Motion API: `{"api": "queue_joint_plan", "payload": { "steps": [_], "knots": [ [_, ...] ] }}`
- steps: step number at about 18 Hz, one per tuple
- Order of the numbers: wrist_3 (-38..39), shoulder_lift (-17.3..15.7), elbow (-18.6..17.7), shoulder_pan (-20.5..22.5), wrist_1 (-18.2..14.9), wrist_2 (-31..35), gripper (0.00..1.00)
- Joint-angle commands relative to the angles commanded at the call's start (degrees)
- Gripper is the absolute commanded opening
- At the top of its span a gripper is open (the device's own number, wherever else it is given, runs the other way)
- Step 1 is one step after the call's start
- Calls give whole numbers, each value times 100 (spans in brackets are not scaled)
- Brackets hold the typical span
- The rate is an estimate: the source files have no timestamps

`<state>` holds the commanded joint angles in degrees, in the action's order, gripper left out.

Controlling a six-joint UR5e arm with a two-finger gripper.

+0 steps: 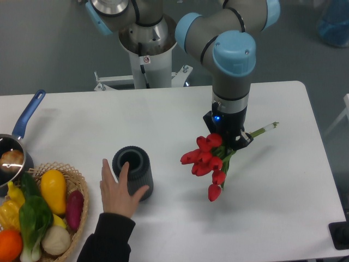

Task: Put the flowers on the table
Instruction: 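Hold the red tulip bunch in the gripper and lower it toward the table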

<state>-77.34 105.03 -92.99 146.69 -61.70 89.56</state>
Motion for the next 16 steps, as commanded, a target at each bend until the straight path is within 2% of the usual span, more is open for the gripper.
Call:
{"api": "queue_joint_plan", "payload": {
  "steps": [10,11,12,15,16],
  "knots": [
    [9,17,-439,0,44,0,13],
    [9,26,-483,0,53,-9,17],
    [9,35,-492,-9,53,0,22],
    [0,35,-624,0,53,-17,54],
    [-17,44,-685,-9,53,-26,75]
  ]
}}
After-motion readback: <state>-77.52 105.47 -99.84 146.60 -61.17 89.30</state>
